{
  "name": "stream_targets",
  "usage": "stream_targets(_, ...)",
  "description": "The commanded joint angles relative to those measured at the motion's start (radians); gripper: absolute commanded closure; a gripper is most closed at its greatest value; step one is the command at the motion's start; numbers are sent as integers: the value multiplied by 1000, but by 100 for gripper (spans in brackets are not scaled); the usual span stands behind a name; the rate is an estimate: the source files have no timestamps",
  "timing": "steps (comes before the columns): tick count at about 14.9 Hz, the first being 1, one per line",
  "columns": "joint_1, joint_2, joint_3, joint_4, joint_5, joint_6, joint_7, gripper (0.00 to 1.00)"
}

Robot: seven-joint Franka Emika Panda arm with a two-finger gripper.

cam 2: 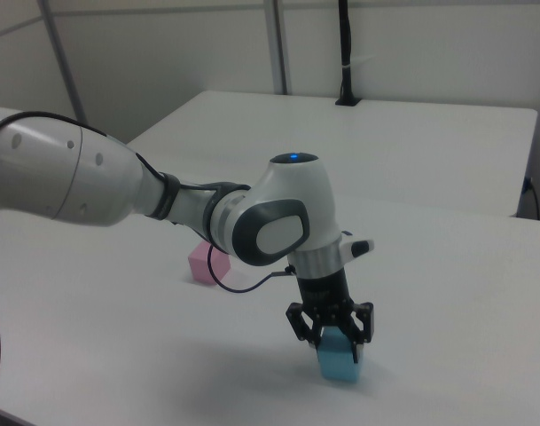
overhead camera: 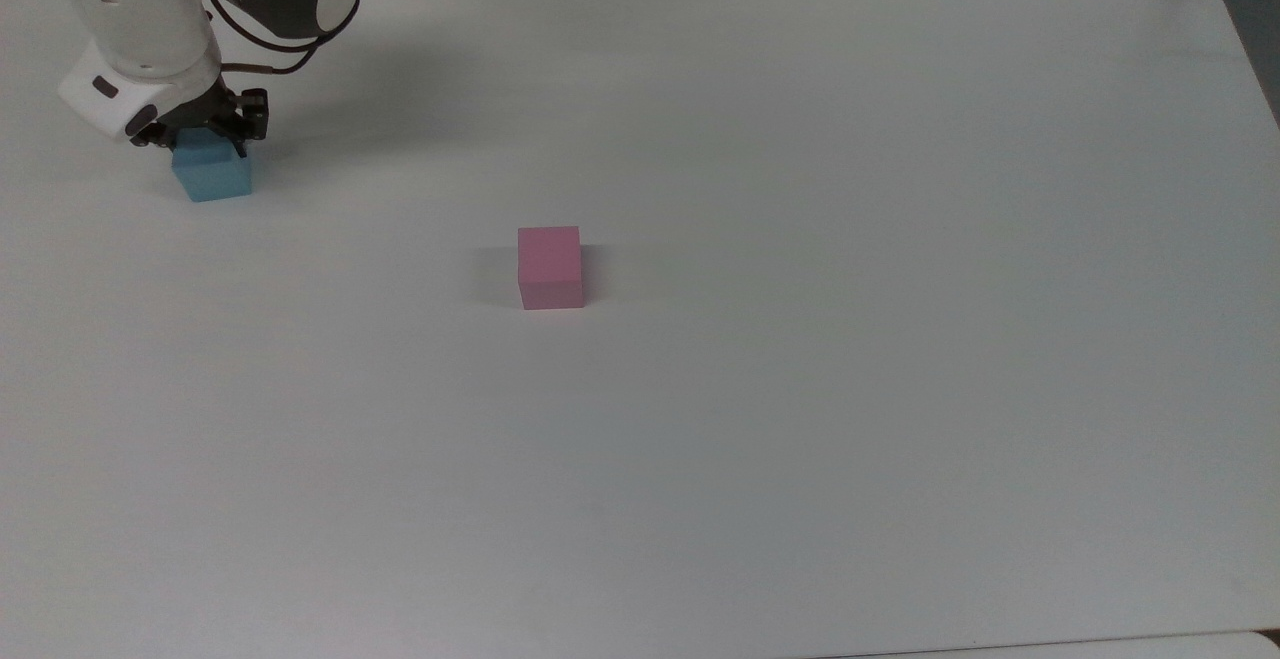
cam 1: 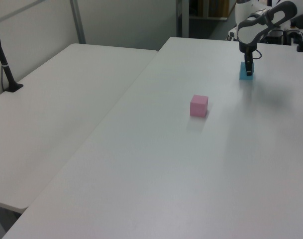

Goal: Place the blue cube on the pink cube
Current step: 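Close the gripper on the light-blue cube, then lift the light-blue cube and carry it over the pink cube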

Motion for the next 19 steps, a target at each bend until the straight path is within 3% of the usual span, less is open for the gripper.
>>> stream_targets(1,29,-105,-7,6,54,-108,-2,68)
stream_targets(3,70,-138,-9,50,108,-196,45,68)
stream_targets(6,137,-148,19,136,122,-291,209,68)
stream_targets(11,173,-148,201,195,119,-342,437,67)
stream_targets(16,228,-129,278,213,105,-334,559,65)
stream_targets(19,263,-108,280,215,102,-328,576,64)
